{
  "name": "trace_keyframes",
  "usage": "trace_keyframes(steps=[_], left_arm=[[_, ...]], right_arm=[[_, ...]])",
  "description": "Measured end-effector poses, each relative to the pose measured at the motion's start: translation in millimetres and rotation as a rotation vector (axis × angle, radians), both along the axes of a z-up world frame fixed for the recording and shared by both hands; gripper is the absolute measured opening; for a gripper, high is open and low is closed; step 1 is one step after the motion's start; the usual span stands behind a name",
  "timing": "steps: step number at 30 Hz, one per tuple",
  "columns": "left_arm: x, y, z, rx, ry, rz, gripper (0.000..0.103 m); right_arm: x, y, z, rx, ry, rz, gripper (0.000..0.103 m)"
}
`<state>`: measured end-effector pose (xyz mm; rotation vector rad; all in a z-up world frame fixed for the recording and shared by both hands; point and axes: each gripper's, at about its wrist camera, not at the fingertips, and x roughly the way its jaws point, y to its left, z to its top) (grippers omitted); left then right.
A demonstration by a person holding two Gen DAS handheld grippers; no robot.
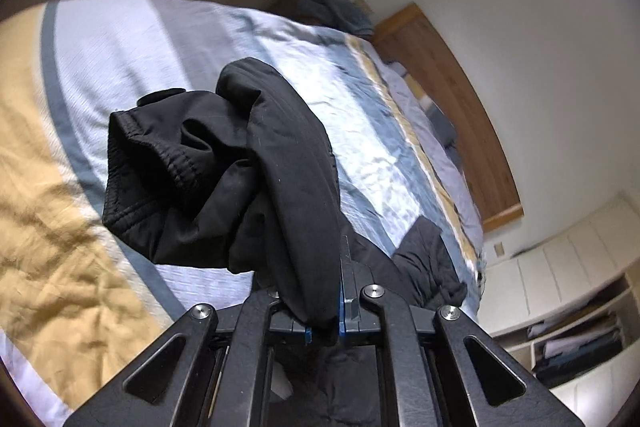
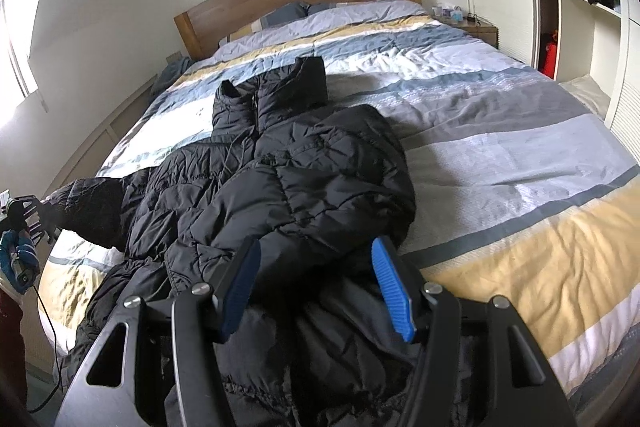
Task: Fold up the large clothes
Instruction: 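Swing the held sleeve over the jacket body and open the left gripper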
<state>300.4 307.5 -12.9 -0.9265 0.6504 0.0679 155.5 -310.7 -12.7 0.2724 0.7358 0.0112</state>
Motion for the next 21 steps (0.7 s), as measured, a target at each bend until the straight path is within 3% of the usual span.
trace_keyframes(steps=[11,21], left_arm=[[3.4,-101.1,56.0,0.207,-0.073,-0.230,0.007],[-19.8,-190.7,58.0,0.328,-0.100,-0.453,0.007]], right_arm=[[-34.2,-27.2,9.3,0.043,-0.048,-0.046,0.057],[-59.6,-42.4,14.8,0.060,-0.075,-0.075,0.057]])
